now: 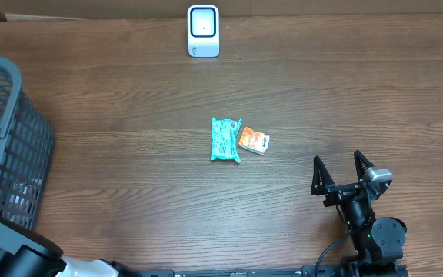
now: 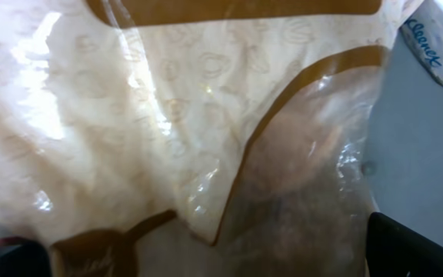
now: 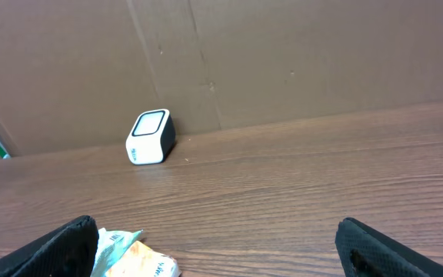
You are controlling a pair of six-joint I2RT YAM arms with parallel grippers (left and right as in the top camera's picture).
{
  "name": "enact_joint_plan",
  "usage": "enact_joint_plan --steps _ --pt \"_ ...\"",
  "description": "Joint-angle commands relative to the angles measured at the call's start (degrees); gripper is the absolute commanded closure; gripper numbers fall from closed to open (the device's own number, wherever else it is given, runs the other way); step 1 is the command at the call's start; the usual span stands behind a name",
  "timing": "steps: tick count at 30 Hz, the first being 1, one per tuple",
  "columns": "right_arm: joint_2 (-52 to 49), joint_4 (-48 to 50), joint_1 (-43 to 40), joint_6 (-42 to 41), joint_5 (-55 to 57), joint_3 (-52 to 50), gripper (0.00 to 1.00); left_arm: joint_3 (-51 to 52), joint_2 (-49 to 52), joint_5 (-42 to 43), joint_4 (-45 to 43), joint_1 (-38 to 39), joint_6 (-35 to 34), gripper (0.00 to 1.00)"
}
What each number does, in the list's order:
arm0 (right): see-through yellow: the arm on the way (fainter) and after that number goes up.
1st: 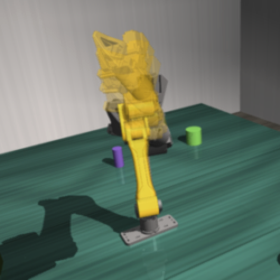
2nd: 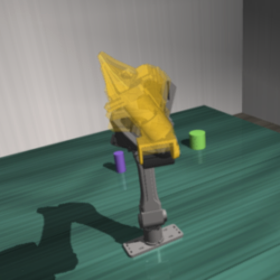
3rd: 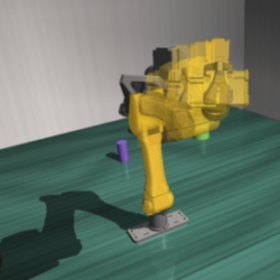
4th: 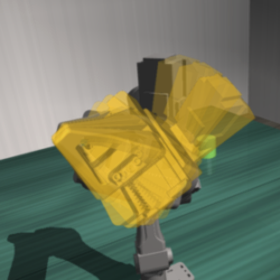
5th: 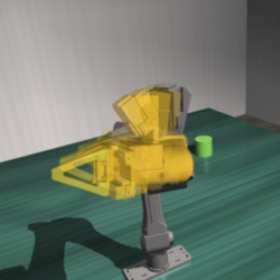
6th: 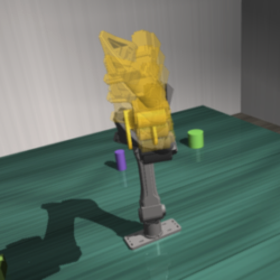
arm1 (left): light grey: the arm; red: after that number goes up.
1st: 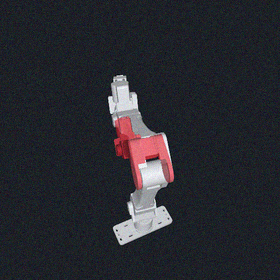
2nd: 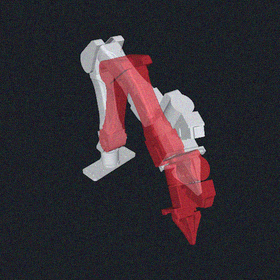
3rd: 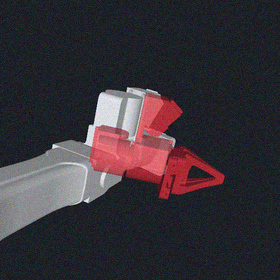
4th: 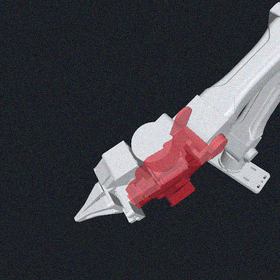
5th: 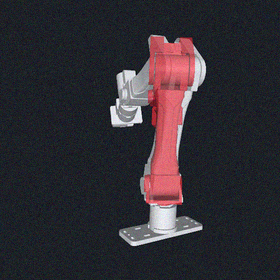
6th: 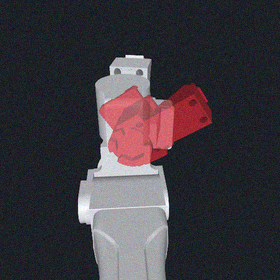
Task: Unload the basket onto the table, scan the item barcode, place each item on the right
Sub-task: 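Reach the left gripper into the basket and grasp the clear bread bag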
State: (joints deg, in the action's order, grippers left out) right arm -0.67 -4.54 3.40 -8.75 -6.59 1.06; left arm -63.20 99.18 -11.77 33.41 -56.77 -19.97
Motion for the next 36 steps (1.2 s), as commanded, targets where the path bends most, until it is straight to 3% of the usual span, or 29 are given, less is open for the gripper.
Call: enact_joint_plan --steps 1,4,5,6,8,12,18,28,36 --pt "0.5 0.3 -0.3 0.3 0.5 -0.6 0.00 2.0 0.6 1.3 -1.1 0.2 -1.3 0.07" --pt "0.5 0.3 -0.3 0.3 0.5 -0.6 0.00 2.0 0.6 1.3 -1.4 0.2 -1.3 0.33" --pt "0.5 0.3 -0.3 0.3 0.5 -0.6 0.00 2.0 0.6 1.3 -1.4 0.2 -1.3 0.48" --pt "0.5 0.3 -0.3 0.3 0.5 -0.6 0.00 2.0 0.6 1.3 -1.7 0.2 -1.3 0.72" --pt "0.5 0.3 -0.3 0.3 0.5 -0.6 0.00 1.8 0.6 1.3 -2.0 0.2 -1.2 0.96" --pt "0.5 0.3 -0.3 0.3 0.5 -0.6 0.00 0.3 0.3 2.1 -0.8 0.2 -1.2 0.96" --pt "0.5 0.3 -0.3 0.3 0.5 -0.6 0.00 -6.4 -0.8 10.5 4.2 0.2 -0.6 0.96" --pt "0.5 0.3 -0.3 0.3 0.5 -0.6 0.00 -30.1 -6.4 27.0 13.1 0.2 -5.5 0.96" --pt "0.5 0.3 -0.3 0.3 0.5 -0.6 0.00 -43.4 -12.2 55.7 11.6 3.7 -13.9 0.96"
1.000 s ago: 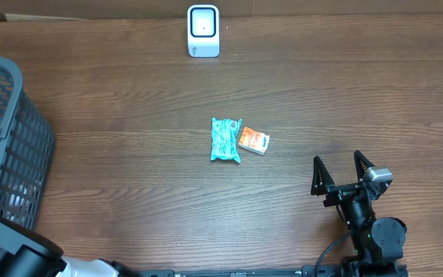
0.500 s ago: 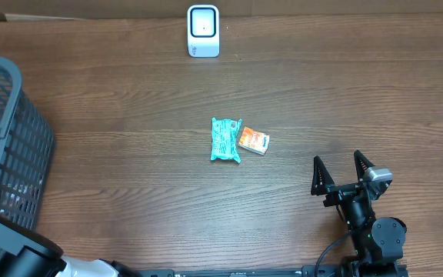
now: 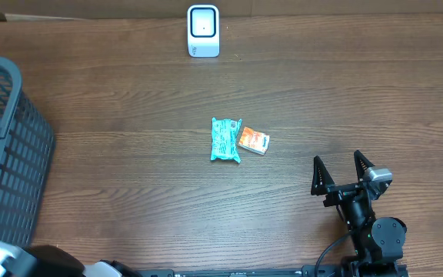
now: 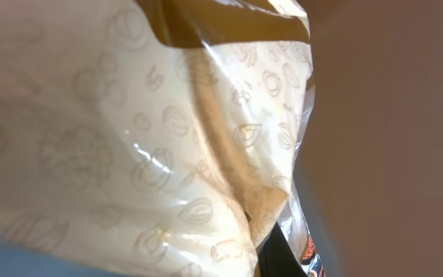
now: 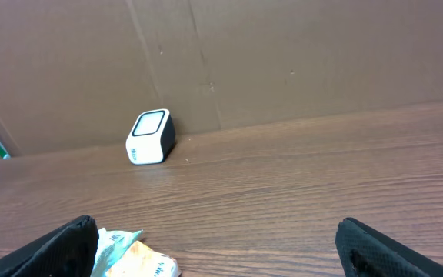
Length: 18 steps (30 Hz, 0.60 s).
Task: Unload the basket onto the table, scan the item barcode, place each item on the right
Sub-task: 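Reach the left gripper into the basket and grasp the clear bread bag, then place the bread bag left of the green packet with the left gripper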
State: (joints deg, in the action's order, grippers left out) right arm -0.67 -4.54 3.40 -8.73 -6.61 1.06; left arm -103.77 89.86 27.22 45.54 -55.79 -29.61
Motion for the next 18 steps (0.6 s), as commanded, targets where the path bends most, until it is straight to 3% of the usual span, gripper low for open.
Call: enact_joint_plan --steps 1,4,7,10,12,18 --pt "0.5 0.3 -0.3 0.2 0.5 -0.6 0.00 -2.9 -3.8 19.9 -1.0 4.3 -3.7 0.96" --pt "0.5 0.3 -0.3 0.2 0.5 -0.6 0.00 -2.9 -5.7 25.4 1.1 12.0 1.9 0.96" --pt "0.5 0.3 -0.3 0.2 0.5 -0.6 0.00 -2.9 -5.7 24.7 8.4 22.4 13.4 0.96" --pt "0.5 0.3 -0.3 0.2 0.5 -0.6 0.00 -2.7 -3.7 19.0 18.8 34.5 27.1 0.96" --pt "0.5 0.3 -0.3 0.2 0.5 -0.6 0.00 -2.1 -1.4 13.7 24.1 41.6 32.3 0.96" --pt "0.5 0.3 -0.3 0.2 0.5 -0.6 0.00 1.4 8.8 2.7 28.3 55.4 35.2 0.96"
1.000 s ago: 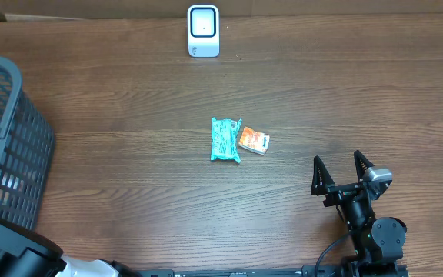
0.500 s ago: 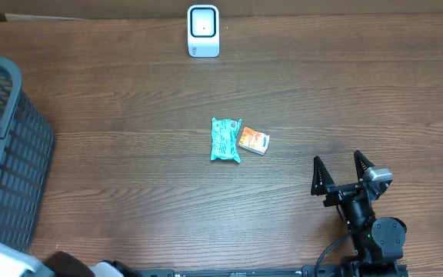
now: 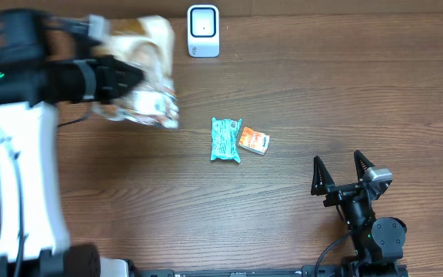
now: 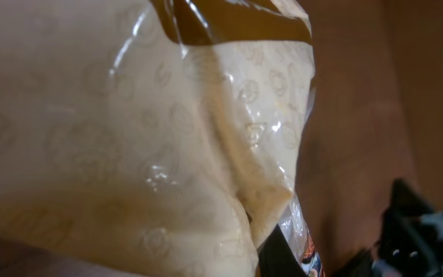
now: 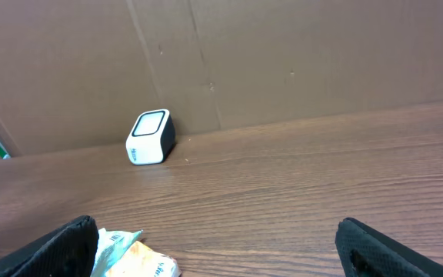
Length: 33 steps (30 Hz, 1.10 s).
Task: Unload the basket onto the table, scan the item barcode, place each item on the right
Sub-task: 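Place the bread bag left of the green packet with the left gripper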
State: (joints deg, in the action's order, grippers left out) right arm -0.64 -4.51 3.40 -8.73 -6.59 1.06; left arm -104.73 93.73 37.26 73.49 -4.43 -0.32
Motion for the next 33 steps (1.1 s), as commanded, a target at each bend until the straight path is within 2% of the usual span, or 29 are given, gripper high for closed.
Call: enact_joint_plan --steps 1,5,10,18,19,21,23,24,29,33 --pt "0.5 0.3 -0.3 0.2 0.5 -0.6 0.00 2.8 6.7 -7.7 0.3 5.3 5.9 0.96" --pt "0.5 0.2 -0.3 0.2 0.5 -0.6 0.00 5.0 14.9 -8.0 -1.9 8.8 5.1 0.95" --pt "0.5 0.3 -0.3 0.2 0.5 -0.6 0.00 8.4 22.4 -9.4 -6.1 9.6 -1.4 0.96" --pt "0.5 0.2 -0.3 0.2 0.5 -0.6 0.00 17.1 24.7 -10.2 -17.1 9.6 -9.6 0.96" --pt "0.5 0.2 -0.3 0.2 0.5 -0.6 0.00 17.6 24.7 -10.2 -17.7 9.6 -9.6 0.87" --pt "0.5 0.3 -0.3 0.2 0.5 -0.6 0.00 18.1 24.7 -10.1 -18.3 9.7 -10.5 0.42" --pt "0.5 0.2 -0.3 0.2 0.5 -0.6 0.00 18.1 24.7 -8.8 -18.4 10.0 -10.7 0.07" --pt "0.5 0.3 -0.3 0.2 0.5 -0.6 0.00 18.1 24.7 -8.3 -18.5 10.2 -10.6 0.00" --pt "0.5 0.3 -0.3 0.2 0.5 -0.6 0.00 16.5 24.5 -7.6 -17.3 10.4 -10.6 0.02" --pt "0.5 0.2 -0.3 0.2 0.5 -0.6 0.00 7.9 23.4 -7.9 -10.8 8.8 -10.6 0.07"
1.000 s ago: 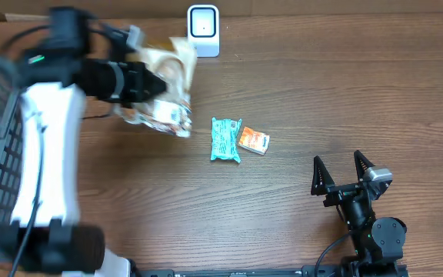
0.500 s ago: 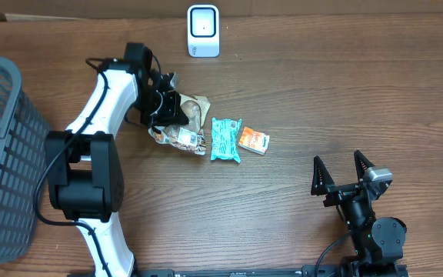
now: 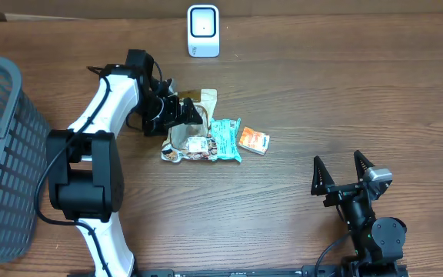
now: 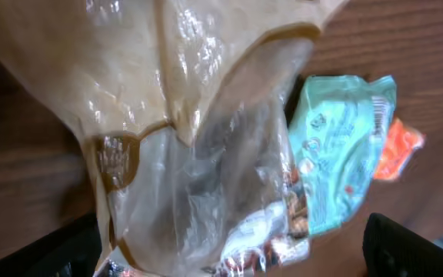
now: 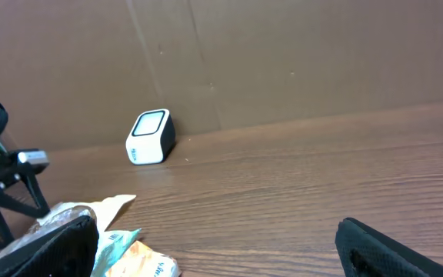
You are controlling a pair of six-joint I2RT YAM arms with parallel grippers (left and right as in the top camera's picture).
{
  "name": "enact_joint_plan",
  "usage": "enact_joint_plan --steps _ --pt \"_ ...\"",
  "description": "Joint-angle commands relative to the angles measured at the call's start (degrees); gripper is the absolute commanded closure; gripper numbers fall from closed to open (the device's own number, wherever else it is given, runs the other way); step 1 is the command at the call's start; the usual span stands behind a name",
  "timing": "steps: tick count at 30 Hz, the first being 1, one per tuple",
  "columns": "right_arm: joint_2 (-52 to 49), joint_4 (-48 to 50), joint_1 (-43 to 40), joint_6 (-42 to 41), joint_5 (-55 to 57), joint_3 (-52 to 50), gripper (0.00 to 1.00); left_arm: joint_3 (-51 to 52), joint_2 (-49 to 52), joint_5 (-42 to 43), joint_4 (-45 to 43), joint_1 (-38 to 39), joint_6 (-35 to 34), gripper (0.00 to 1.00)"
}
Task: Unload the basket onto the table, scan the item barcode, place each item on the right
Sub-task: 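Place the bread bag left of the green packet with the left gripper, then reach into the basket and grasp the green tissue pack with the left gripper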
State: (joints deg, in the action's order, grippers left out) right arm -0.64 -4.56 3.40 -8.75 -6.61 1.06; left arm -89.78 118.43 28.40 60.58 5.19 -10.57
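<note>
A cream and brown snack bag [image 3: 189, 132] with a clear window lies flat on the wooden table, touching a teal packet [image 3: 225, 139]. An orange packet [image 3: 253, 141] lies right of that. My left gripper [image 3: 184, 114] hovers over the bag's left part, open. In the left wrist view the bag [image 4: 183, 138] fills the space between my wide-apart fingers [image 4: 52, 250], with the teal packet [image 4: 341, 146] beside it. The white scanner [image 3: 203, 31] stands at the table's back edge. My right gripper [image 3: 343, 171] rests open at the front right, holding nothing.
A dark mesh basket [image 3: 14, 85] stands at the left edge with a small tissue pack inside. A brown cardboard wall [image 5: 283, 54] runs behind the scanner [image 5: 151, 137]. The left arm stretches from the front left across the table.
The snack bag was held up in my left gripper near the scanner's left. Now it lies on the table against the teal packet, and the left gripper is open above it.
My left gripper was down in the basket, right over the snack bag. Then the bag filled the wrist view, gripped. Then it was held over the back left of the table. Now it lies released beside the teal packet. The right arm stayed still throughout.
</note>
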Motion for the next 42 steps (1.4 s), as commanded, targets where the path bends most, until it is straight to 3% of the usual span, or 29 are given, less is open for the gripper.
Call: enact_joint_plan --steps 1,10,15,17,20,28,34,42 --pt "0.5 0.3 -0.3 0.3 0.5 -0.6 0.00 -10.1 -1.9 0.5 4.4 -1.4 -0.3 0.09" --pt "0.5 0.3 -0.3 0.3 0.5 -0.6 0.00 -43.2 -10.0 -24.0 25.6 -2.9 -0.3 0.00" --pt "0.5 0.3 -0.3 0.3 0.5 -0.6 0.00 -53.7 -15.0 -30.0 29.1 -5.4 -0.4 0.00" --pt "0.5 0.3 -0.3 0.3 0.5 -0.6 0.00 -55.5 -17.3 -33.7 30.2 -8.3 -4.3 0.00" --pt "0.5 0.3 -0.3 0.3 0.5 -0.6 0.00 -55.5 -20.4 -39.3 31.0 -14.8 -12.7 0.00" --pt "0.5 0.3 -0.3 0.3 0.5 -0.6 0.00 -52.3 -21.2 -51.5 29.0 -31.9 -24.4 0.00" --pt "0.5 0.3 -0.3 0.3 0.5 -0.6 0.00 -41.0 -20.3 -49.2 17.6 -36.4 -17.6 0.00" --pt "0.5 0.3 -0.3 0.3 0.5 -0.6 0.00 -24.7 -17.7 -49.2 9.6 -42.8 -7.4 0.01"
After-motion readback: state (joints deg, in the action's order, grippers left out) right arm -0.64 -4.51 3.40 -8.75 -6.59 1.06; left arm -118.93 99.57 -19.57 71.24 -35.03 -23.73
